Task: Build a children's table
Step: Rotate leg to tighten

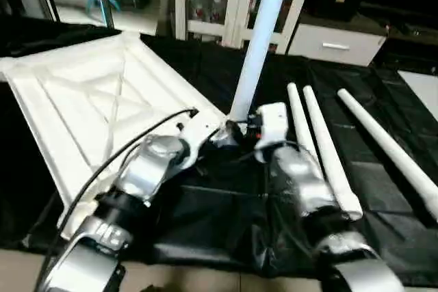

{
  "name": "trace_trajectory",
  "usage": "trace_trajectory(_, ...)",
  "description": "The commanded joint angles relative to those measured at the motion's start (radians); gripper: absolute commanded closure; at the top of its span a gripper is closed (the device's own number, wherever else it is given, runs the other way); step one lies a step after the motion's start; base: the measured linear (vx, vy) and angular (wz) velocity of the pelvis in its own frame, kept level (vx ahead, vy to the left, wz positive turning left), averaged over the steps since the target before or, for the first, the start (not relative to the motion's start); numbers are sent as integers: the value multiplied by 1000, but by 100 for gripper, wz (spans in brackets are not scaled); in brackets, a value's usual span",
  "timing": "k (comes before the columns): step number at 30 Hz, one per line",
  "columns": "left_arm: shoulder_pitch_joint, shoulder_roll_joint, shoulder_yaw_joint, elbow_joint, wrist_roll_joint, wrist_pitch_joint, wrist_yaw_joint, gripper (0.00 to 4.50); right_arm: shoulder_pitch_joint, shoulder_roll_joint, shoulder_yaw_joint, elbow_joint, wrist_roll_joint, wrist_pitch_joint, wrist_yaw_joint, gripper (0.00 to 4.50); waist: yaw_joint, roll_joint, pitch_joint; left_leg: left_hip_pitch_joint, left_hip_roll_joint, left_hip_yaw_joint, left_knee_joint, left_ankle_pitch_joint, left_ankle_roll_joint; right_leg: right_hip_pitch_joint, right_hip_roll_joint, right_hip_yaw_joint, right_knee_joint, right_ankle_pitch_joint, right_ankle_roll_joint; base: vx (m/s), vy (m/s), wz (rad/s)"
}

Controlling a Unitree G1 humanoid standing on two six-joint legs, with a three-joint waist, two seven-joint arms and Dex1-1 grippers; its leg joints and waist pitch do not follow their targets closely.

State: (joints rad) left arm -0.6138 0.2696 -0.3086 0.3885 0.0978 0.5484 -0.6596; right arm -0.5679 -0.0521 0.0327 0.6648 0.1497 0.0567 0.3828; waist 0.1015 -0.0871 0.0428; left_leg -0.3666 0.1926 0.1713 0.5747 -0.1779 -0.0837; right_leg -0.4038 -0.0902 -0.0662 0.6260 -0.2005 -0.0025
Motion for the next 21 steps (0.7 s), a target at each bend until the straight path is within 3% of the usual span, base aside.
trace_trajectory(1, 34, 31, -17, -18, -10, -15, -49, 450, 16, -55, -4, -68, 41, 66, 103, 38, 7, 10, -55, 9, 34, -5, -67, -162, 27, 54, -54, 44, -69, -59, -177, 0, 0, 0)
trace_trajectory(2, 41, 43, -26, -28, -11, -19, -72, 450, 20, -74, 0, -88, 58, 88, 148, 38, 7, 15, -54, 11, 34, -6, -68, -175, 25, 54, -54, 44, -71, -73, -177, 0, 0, 0)
trace_trajectory(5, 82, 123, -93, -107, -37, -22, -247, 450, 46, -202, 86, -166, 74, 141, 420, 9, 10, 15, -55, 9, 38, -8, -67, -179, 28, 57, -54, 43, -70, -79, -182, 0, 0, 0)
trace_trajectory(7, 98, 157, -119, -141, -51, -46, -322, 450, 56, -244, 106, -194, 88, 152, 523, 9, 14, 14, -55, 13, 37, -5, -64, -162, 33, 54, -51, 43, -68, -48, -202, 0, 0, 0)
trace_trajectory(10, 120, 211, -157, -198, -79, -47, -438, 450, 55, -284, 126, -219, 97, 186, 612, 9, 16, 14, -53, 13, 38, -5, -67, -172, 35, 52, -54, 42, -68, -77, -213, 0, 0, 0)
trace_trajectory(12, 124, 226, -168, -210, -81, -50, -463, 450, 52, -292, 132, -220, 96, 189, 630, 9, 21, 18, -51, 22, 41, -1, -68, -194, 24, 42, -54, 44, -72, -105, -220, 0, 0, 0)
trace_trajectory(16, 125, 256, -190, -230, -77, -21, -494, 450, 39, -323, 186, -225, 83, 197, 718, 9, 39, 18, -49, 25, 42, -1, -71, -224, -4, 42, -55, 45, -72, -129, -213, 0, 0, 0)
trace_trajectory(21, 128, 264, -188, -240, -74, -17, -503, 450, 32, -335, 229, -212, 46, 181, 766, 9, 39, 12, -52, 16, 38, -4, -70, -210, -12, 49, -58, 45, -70, -130, -196, 0, 0, 0)
